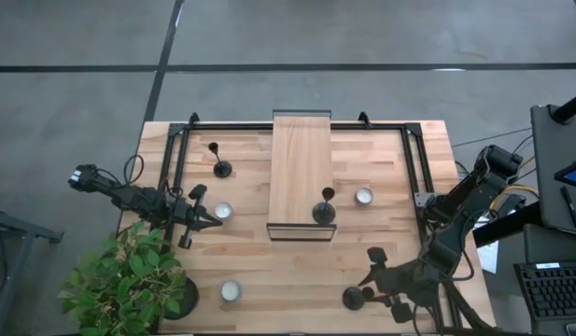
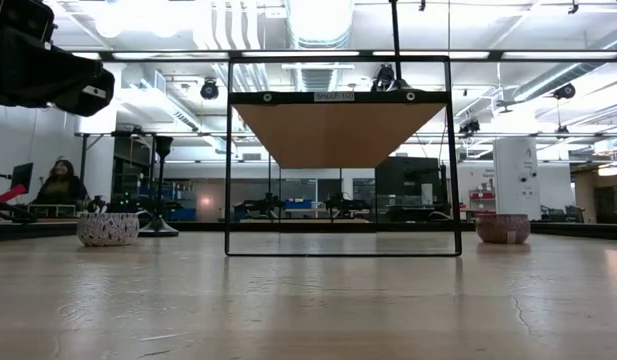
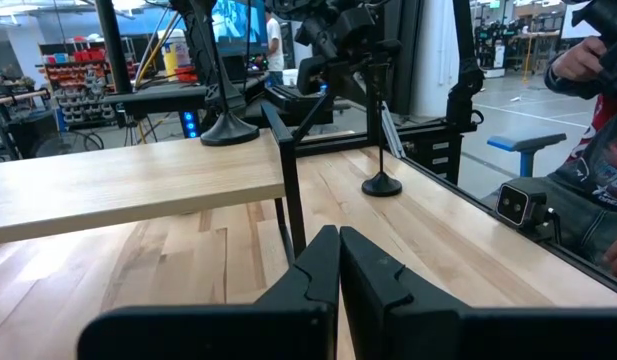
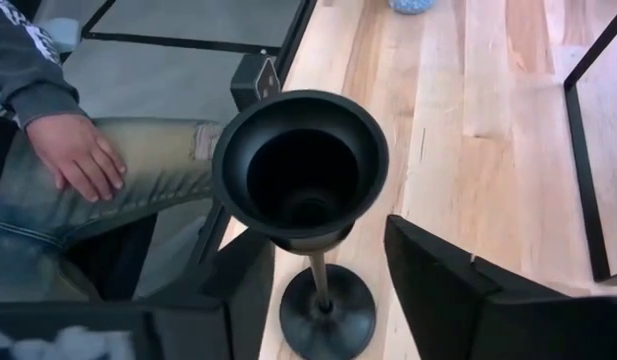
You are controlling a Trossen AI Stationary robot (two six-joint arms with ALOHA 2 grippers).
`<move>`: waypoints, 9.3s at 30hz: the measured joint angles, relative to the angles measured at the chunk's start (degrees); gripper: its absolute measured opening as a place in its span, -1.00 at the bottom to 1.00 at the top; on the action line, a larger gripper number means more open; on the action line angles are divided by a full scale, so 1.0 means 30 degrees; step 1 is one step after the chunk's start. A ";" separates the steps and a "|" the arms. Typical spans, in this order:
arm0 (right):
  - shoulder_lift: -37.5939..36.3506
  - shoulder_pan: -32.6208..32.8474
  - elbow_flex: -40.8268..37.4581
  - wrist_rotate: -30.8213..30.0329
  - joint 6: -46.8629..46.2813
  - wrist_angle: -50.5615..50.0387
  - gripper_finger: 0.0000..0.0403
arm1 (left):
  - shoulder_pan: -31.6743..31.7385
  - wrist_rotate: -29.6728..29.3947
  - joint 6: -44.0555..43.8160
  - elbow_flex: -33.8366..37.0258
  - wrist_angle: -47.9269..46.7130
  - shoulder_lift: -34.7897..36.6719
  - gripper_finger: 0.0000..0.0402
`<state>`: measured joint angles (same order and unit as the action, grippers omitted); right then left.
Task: Pick & Place candle stick holders
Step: Put the bottom black candle holder on the shelf aligned with the other black candle holder
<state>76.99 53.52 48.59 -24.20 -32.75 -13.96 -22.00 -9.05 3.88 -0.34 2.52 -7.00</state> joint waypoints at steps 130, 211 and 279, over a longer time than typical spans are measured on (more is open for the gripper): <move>0.1981 -0.0579 -0.4085 -0.2442 0.3648 1.2278 -0.89 | -0.0211 -0.0964 -0.4148 -0.9942 1.4113 -2.1859 -0.95; 0.1509 -0.5155 -0.0689 -0.1354 0.7379 1.2215 -0.61 | -0.0940 -0.1760 -0.4662 -2.1391 1.4484 -3.3968 -0.98; 0.1005 -0.2667 -0.1760 -0.2585 0.5275 0.9275 0.01 | 0.0907 -1.2455 0.1364 -1.5177 2.0801 -2.8372 -0.99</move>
<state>80.01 45.52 43.31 -31.95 -16.93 13.87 -19.28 -46.41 7.97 -45.87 64.93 -92.11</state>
